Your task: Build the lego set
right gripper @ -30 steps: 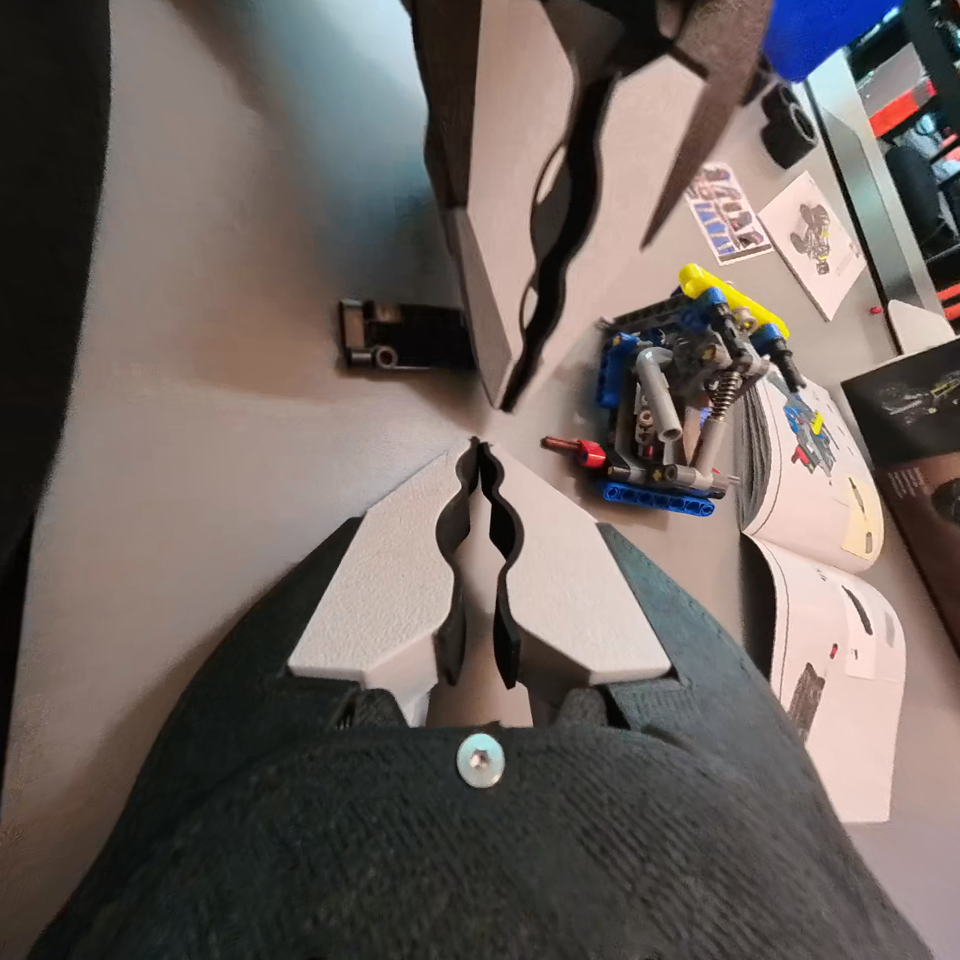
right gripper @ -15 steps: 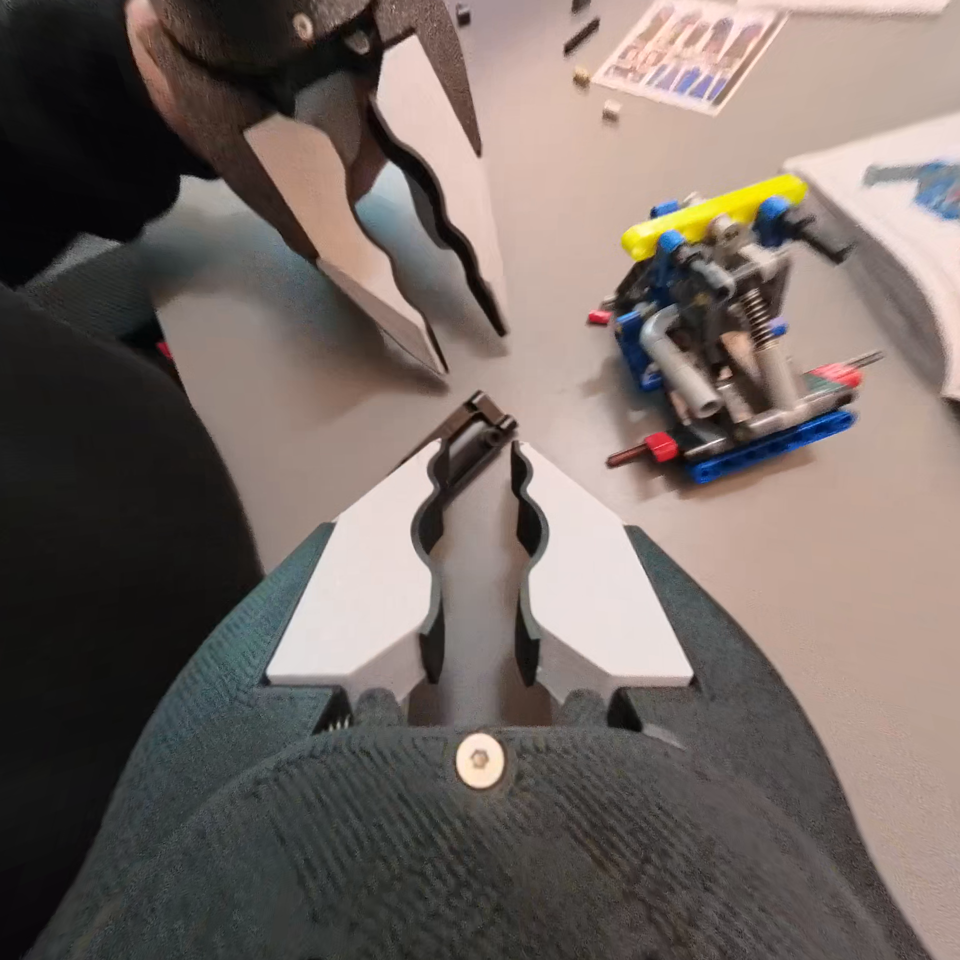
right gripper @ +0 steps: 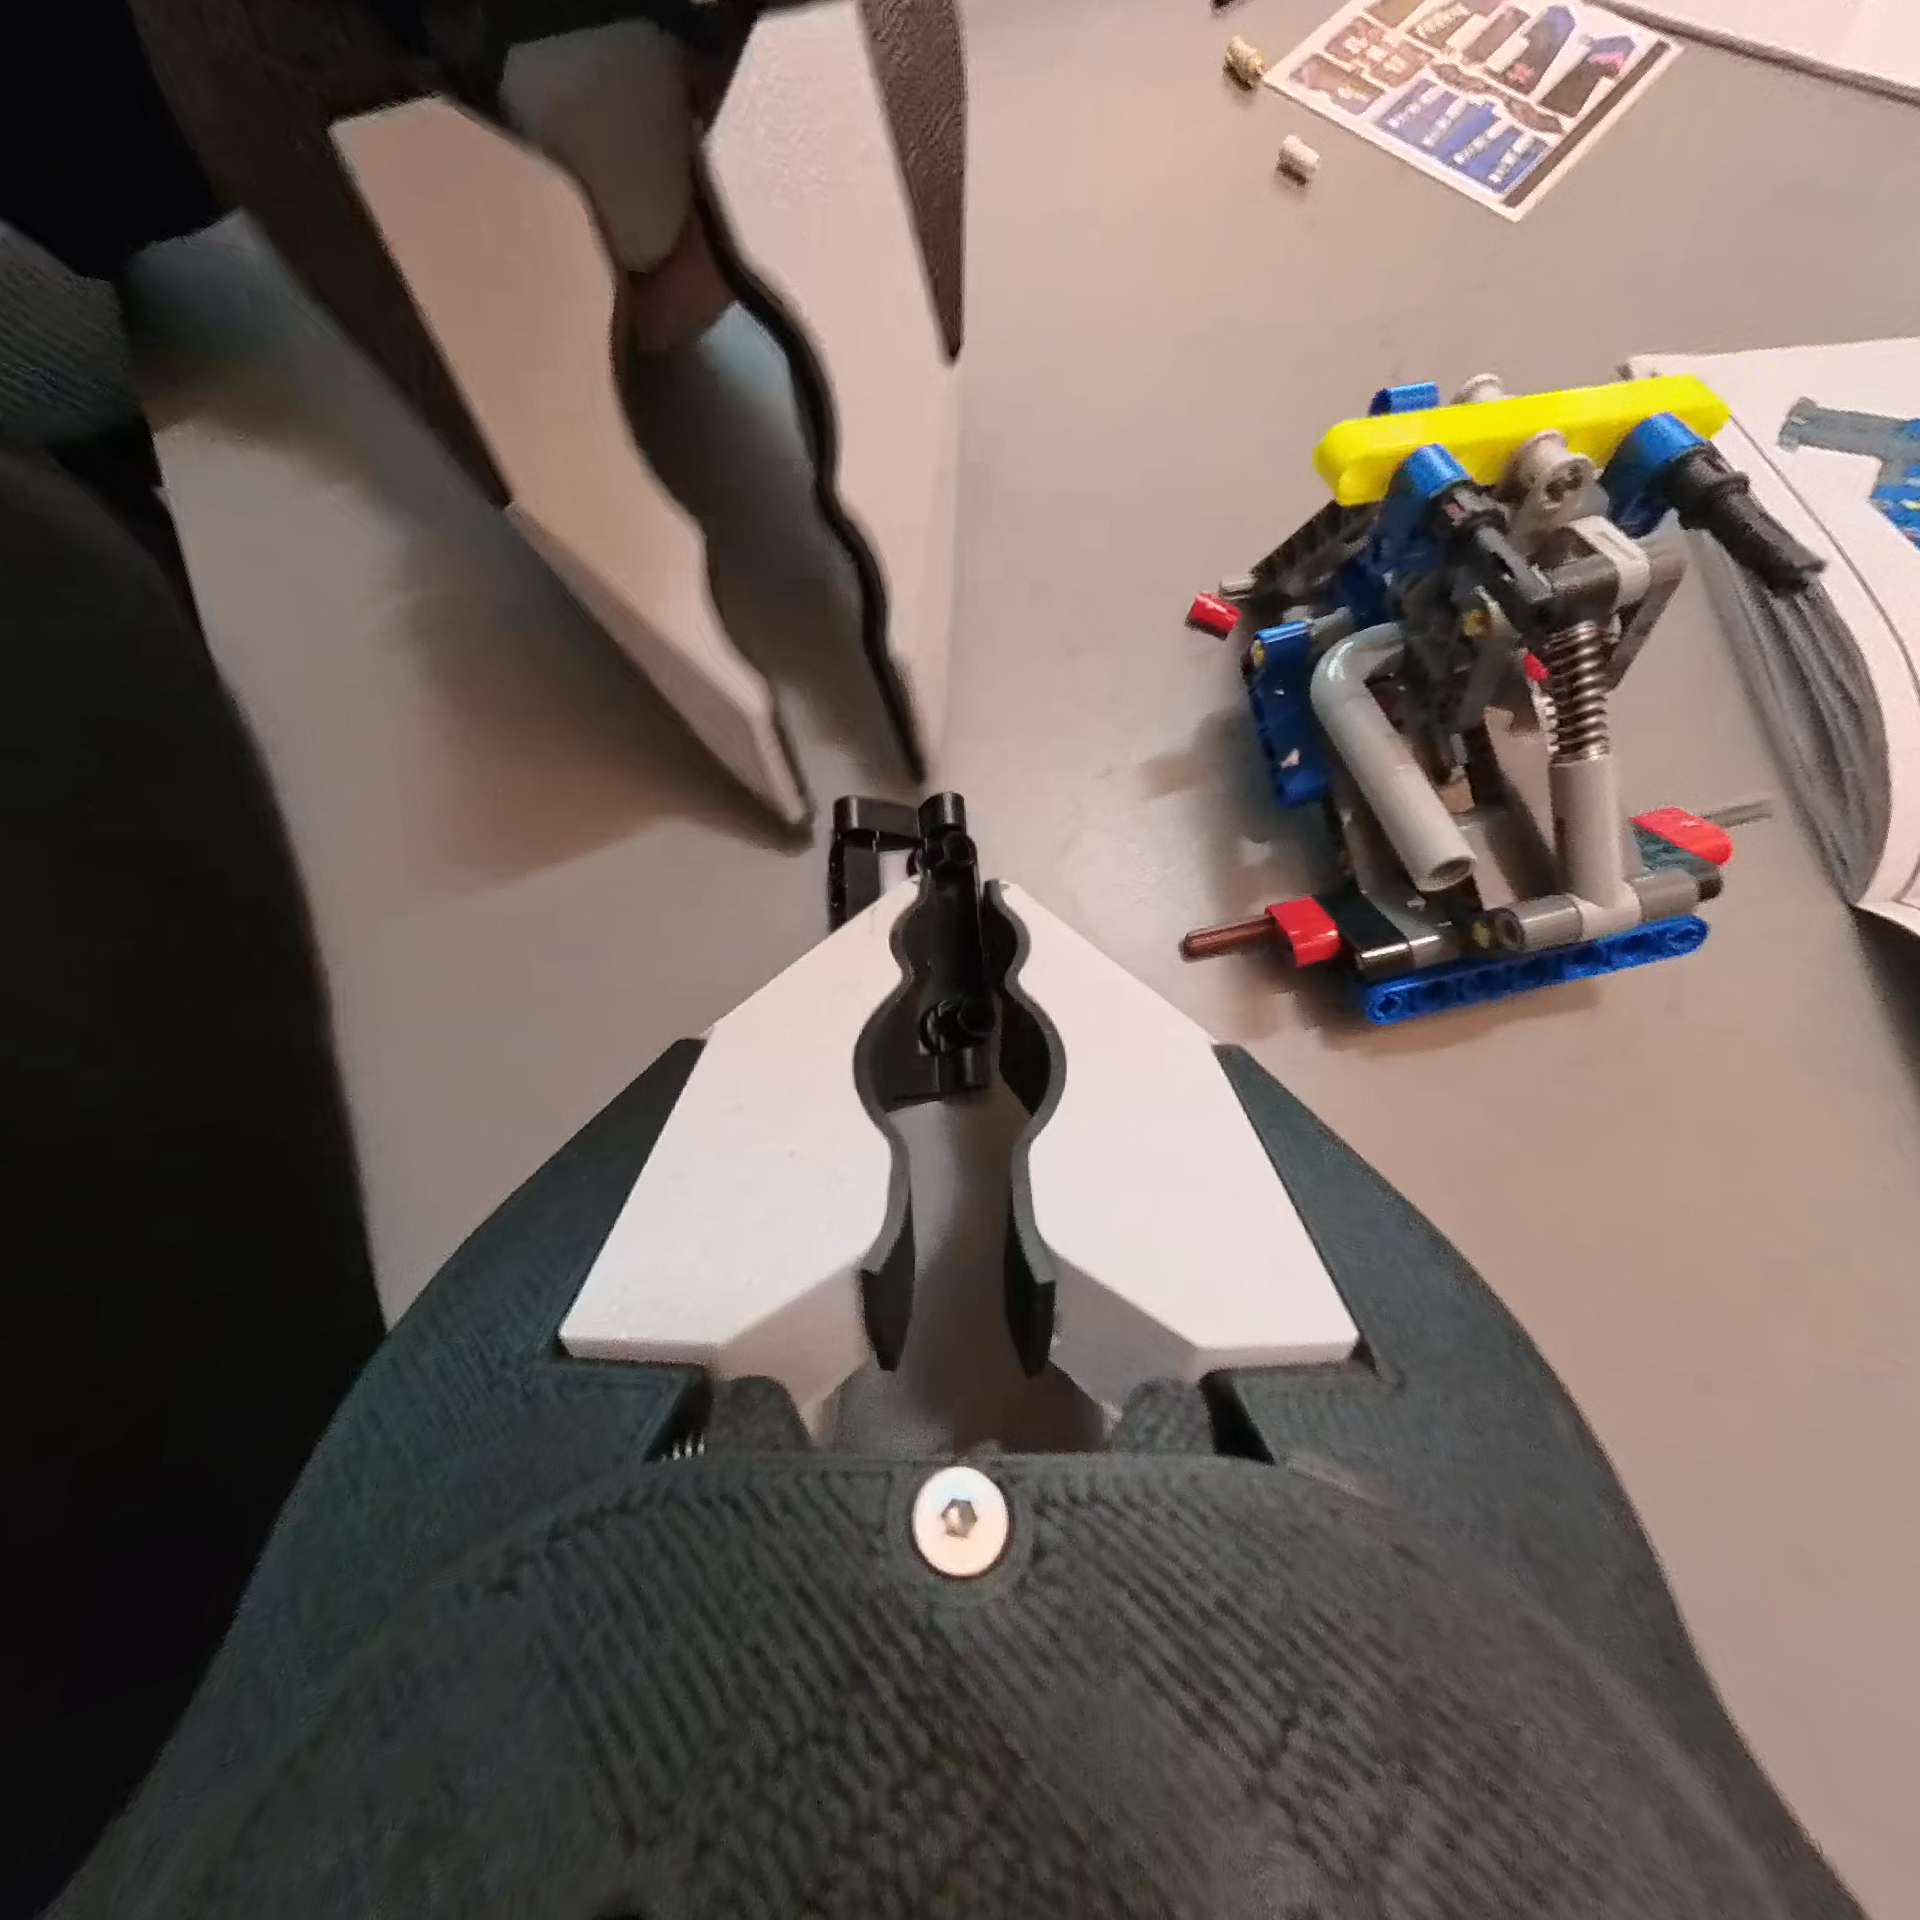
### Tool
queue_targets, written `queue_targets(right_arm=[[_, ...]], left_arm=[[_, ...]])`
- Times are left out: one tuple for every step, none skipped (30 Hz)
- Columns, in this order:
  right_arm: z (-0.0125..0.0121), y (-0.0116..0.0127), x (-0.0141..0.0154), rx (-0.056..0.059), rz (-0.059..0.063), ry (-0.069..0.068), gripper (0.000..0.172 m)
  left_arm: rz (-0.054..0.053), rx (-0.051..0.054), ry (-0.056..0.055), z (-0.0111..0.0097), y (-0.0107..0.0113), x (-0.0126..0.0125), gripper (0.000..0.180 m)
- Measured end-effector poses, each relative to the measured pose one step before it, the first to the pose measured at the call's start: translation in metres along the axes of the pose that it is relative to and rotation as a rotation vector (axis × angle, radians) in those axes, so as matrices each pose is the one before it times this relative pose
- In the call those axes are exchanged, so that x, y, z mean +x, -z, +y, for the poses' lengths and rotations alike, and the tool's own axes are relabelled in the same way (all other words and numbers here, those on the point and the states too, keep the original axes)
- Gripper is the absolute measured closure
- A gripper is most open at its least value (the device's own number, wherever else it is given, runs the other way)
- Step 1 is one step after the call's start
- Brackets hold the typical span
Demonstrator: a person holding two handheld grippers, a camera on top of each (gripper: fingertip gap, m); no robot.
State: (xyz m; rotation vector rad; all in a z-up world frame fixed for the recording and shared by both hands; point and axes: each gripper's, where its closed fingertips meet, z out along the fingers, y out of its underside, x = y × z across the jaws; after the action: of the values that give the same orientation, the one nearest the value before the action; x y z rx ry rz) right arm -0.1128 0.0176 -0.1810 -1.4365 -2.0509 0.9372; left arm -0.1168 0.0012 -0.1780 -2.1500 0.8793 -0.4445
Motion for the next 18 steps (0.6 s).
queue_targets(right_arm=[[-0.00016,-0.00001,0.00022,0.0102,-0.0092,0.0182,0.167],[0.00075,0.00100,0.00154,-0.0004,0.0000,0.0133,0.170],[0.00050,0.00088,0.00138,0.0015,0.0011,0.0166,0.171],[0.00060,0.00081,0.00305,0.0008,0.0140,0.0145,0.172],[0.00060,0.00059,0.00402,-0.0003,0.0177,-0.0012,0.171],[0.00041,0.00030,0.00152,-0.0003,0.0005,-0.0074,0.172],[0.00043,0.00029,0.00123,0.0002,0.0000,0.0022,0.172],[0.00061,0.00055,0.00349,-0.0004,0.0191,0.0082,0.172],[0.00073,0.00056,0.00322,-0.0005,0.0183,0.0110,0.171],[0.00047,0.00052,0.00027,0.0012,0.0009,0.0176,0.172],[0.00046,0.00042,0.00062,0.0010,0.0026,0.0111,0.171],[0.00027,0.00018,0.00133,-0.0001,0.0050,-0.0014,0.171],[0.00000,0.00004,0.00028,0.0004,0.0005,0.0036,0.171],[-0.00003,0.00001,0.00011,0.0017,0.0015,0.0139,0.171],[-0.00019,0.00002,0.00006,0.0012,0.0011,0.0081,0.171],[-0.00010,-0.00005,-0.00010,0.0007,-0.0011,0.0008,0.171],[-0.00008,0.00003,-0.00008,0.0006,-0.0029,-0.0013,0.171],[-0.00004,-0.00001,0.00000,0.0008,-0.0025,0.0024,0.171]], left_arm=[[-0.0524,0.0302,0.0448,-0.00283,0.00605,-0.01413,0.167],[-0.0694,0.0333,0.0624,-0.00307,0.00579,-0.01897,0.172],[-0.0820,0.0240,0.0735,-0.00166,0.00399,-0.02184,0.174],[-0.0603,0.0017,0.0798,0.00038,0.00134,-0.01758,0.174],[-0.0025,-0.0080,0.0634,0.00000,-0.00095,-0.00626,0.171],[0.0147,-0.0070,0.0436,-0.00056,-0.00183,-0.00048,0.168],[-0.0083,-0.0110,0.0221,0.00039,-0.00238,-0.00123,0.169],[-0.0046,-0.0190,-0.0097,0.00254,-0.00274,0.00111,0.171],[-0.0171,-0.0276,-0.0114,0.00376,-0.00255,-0.00003,0.171],[-0.0257,-0.0206,-0.0038,0.00269,-0.00252,-0.00107,0.171],[-0.0047,-0.0063,-0.0030,0.00101,-0.00232,0.00183,0.170],[-0.0005,-0.0021,0.0104,0.00037,-0.00237,0.00195,0.170],[-0.0107,0.0095,0.0124,-0.00138,-0.00191,0.00022,0.170],[-0.0112,0.0095,0.0028,-0.00136,-0.00187,0.00013,0.170],[-0.0158,0.0007,-0.0025,-0.00063,-0.00091,-0.00083,0.172],[-0.0228,-0.0043,-0.0065,-0.00019,-0.00053,-0.00178,0.174],[-0.0179,-0.0022,-0.0093,-0.00024,-0.00055,-0.00102,0.174],[-0.0133,-0.0010,-0.0072,-0.00031,-0.00046,-0.00049,0.174]])
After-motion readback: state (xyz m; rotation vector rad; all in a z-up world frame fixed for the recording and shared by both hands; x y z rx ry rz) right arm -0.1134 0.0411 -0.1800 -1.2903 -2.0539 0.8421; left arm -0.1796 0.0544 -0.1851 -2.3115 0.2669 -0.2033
